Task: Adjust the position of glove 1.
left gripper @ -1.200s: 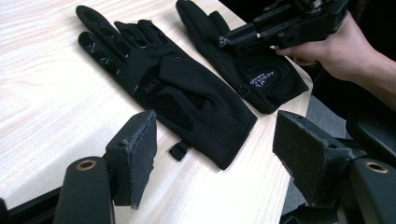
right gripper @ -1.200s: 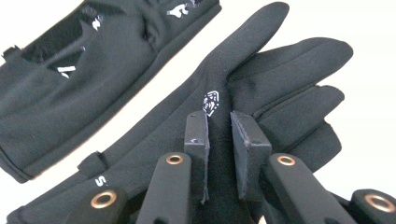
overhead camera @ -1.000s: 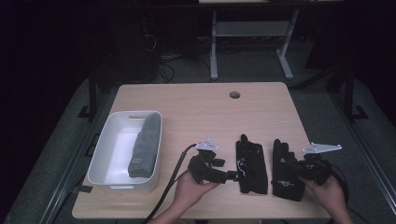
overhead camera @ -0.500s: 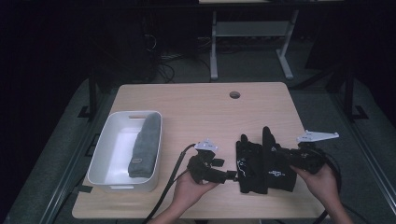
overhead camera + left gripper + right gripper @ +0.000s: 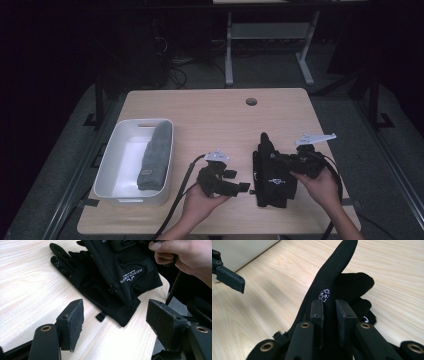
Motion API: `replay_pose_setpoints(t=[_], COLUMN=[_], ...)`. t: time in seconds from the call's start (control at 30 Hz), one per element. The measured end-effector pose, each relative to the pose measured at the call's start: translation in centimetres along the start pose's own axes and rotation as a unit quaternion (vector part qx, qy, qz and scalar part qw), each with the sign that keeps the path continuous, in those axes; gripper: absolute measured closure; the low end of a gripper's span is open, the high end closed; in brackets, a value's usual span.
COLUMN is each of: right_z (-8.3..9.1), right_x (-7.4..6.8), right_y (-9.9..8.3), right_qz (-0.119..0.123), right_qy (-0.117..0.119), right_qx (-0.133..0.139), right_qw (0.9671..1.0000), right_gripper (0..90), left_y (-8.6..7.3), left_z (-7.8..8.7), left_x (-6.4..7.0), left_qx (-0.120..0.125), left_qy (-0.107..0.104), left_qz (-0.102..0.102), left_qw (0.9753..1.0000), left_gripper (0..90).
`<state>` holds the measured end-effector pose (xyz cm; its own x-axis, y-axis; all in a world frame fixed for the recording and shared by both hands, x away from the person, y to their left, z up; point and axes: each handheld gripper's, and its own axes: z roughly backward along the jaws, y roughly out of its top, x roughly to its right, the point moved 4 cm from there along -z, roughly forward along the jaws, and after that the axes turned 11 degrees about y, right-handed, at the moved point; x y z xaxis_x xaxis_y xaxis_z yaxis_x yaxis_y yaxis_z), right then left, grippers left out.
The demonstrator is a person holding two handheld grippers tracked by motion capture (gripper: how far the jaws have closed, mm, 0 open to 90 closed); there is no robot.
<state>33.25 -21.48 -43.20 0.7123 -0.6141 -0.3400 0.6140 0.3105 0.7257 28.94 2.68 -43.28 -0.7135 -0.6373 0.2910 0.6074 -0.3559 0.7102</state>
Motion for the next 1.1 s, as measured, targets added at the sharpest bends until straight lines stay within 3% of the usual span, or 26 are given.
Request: replay_pose_setpoints(t=[0.6, 0.8, 0.9, 1.1], right_z=[-2.7, -3.4, -3.1, -1.7], right_x=[0.3, 0.4, 0.6, 0.8], right_y=[-0.7, -1.2, -1.3, -1.7], right_qz=[-0.017, -0.012, -0.011, -0.014], right_qy=[0.006, -0.006, -0.018, -0.025], right_qx=[-0.019, -0.035, -0.041, -0.033], right_qw=[0.9996, 0.9993, 0.9989, 0.9991], right_gripper=[74.0, 60.6, 54.2, 55.6], left_y=[-0.4, -0.5, -0.6, -0.7], left_z=[-0.2, -0.3, -0.4, -0.5], left_x=[-0.2, -0.2, -0.2, -0.2], left_qx=[-0.006, -0.008, -0.009, -0.014], left_qy=[0.001, 0.0, 0.002, 0.004], left_qz=[0.0, 0.002, 0.002, 0.002], left_qw=[1.0, 1.0, 1.0, 0.9999], left_gripper=[30.1, 30.1, 30.1, 30.1])
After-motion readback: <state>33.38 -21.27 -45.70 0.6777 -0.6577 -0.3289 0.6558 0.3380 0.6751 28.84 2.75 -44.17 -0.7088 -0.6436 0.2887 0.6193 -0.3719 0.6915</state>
